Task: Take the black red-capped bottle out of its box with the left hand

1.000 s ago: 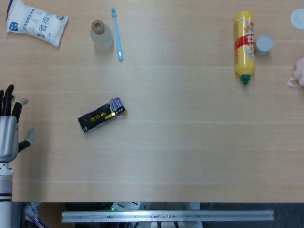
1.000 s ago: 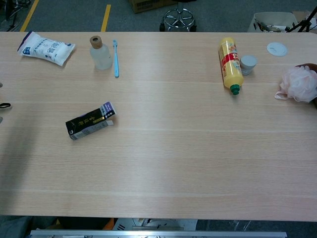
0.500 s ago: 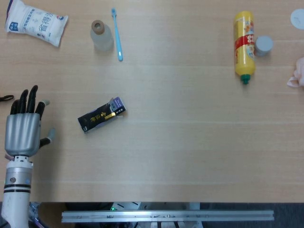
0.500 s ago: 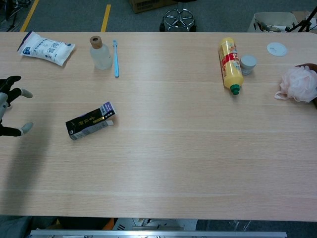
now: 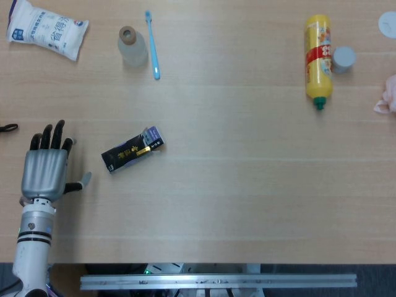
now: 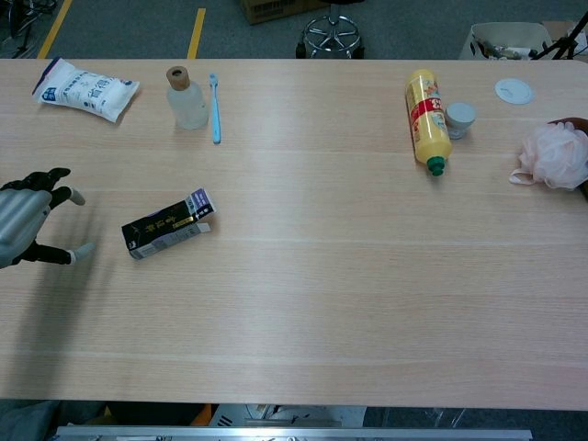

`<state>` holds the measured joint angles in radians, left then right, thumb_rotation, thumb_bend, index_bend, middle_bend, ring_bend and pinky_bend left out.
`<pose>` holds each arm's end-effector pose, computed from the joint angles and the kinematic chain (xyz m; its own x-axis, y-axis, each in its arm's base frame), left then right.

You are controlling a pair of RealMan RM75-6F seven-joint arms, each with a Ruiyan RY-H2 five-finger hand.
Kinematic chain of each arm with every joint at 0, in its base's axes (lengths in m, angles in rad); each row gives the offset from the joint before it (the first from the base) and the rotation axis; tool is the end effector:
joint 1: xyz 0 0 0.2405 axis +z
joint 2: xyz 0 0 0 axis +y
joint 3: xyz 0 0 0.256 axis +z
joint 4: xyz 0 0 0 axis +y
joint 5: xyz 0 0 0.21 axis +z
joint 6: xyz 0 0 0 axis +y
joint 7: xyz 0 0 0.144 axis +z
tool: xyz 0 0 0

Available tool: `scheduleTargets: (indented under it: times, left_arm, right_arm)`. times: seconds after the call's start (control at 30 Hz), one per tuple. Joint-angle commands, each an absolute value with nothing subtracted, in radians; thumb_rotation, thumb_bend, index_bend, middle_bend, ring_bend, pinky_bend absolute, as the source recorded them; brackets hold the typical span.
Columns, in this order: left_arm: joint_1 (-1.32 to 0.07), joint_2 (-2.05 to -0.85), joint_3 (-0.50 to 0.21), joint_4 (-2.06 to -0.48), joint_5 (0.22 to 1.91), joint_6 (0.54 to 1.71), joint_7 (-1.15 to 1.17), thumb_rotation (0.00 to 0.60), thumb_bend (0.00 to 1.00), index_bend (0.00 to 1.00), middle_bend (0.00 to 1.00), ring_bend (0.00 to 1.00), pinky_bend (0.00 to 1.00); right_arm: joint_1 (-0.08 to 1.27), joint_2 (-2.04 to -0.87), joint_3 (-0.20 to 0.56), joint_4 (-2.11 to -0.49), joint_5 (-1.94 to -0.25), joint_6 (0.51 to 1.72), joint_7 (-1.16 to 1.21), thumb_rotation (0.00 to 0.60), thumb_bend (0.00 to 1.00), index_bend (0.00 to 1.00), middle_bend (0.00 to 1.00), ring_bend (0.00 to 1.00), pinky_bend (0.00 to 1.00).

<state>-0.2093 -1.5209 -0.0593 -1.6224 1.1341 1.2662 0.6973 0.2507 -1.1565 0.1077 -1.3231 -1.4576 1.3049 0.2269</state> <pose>-0.2772 0.2014 0.0078 0.5644 0.3241 0.7592 0.7988 0.0178 -0.6014 -0.3399 -0.2550 0.1725 0.4049 -0.0233 0.9141 -0.9133 -0.0579 0.4030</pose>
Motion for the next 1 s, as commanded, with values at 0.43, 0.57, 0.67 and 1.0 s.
scheduleTargets:
  times: [0.43,0.57,0.67,1.0]
  left_arm:
    - [-0.239,-1.580,-0.027,-1.602,1.125,1.270,0.750,0.312,0.18,0.22,0.00,0.00,0.13]
    - [-0.253,-1.601,-0.026,-1.591,1.117,1.256,0.759,0.307,0.17,0.22,0.00,0.00,0.13]
    - [-0.264,-1.616,-0.029,-1.581,1.110,1.248,0.762,0.308,0.17,0.22,0.00,0.00,0.13]
    - [-0.289,-1.644,-0.041,-1.550,1.079,1.233,0.765,0.311,0.17,0.22,0.00,0.00,0.13]
  right_arm:
    - [0.248,-1.166,0.101,-1.306,-1.456,1.301,0.243,0.600,0.09,0.40,0.25,0.17,0.35]
    - [0.246,-1.167,0.099,-1.301,-1.452,1.298,0.249,0.600,0.09,0.40,0.25,0.17,0.35]
    - [0.243,-1.169,0.097,-1.294,-1.449,1.296,0.257,0.600,0.09,0.40,0.25,0.17,0.35]
    - [0.233,-1.175,0.093,-1.273,-1.448,1.301,0.282,0.600,0.09,0.40,0.25,0.17,0.35]
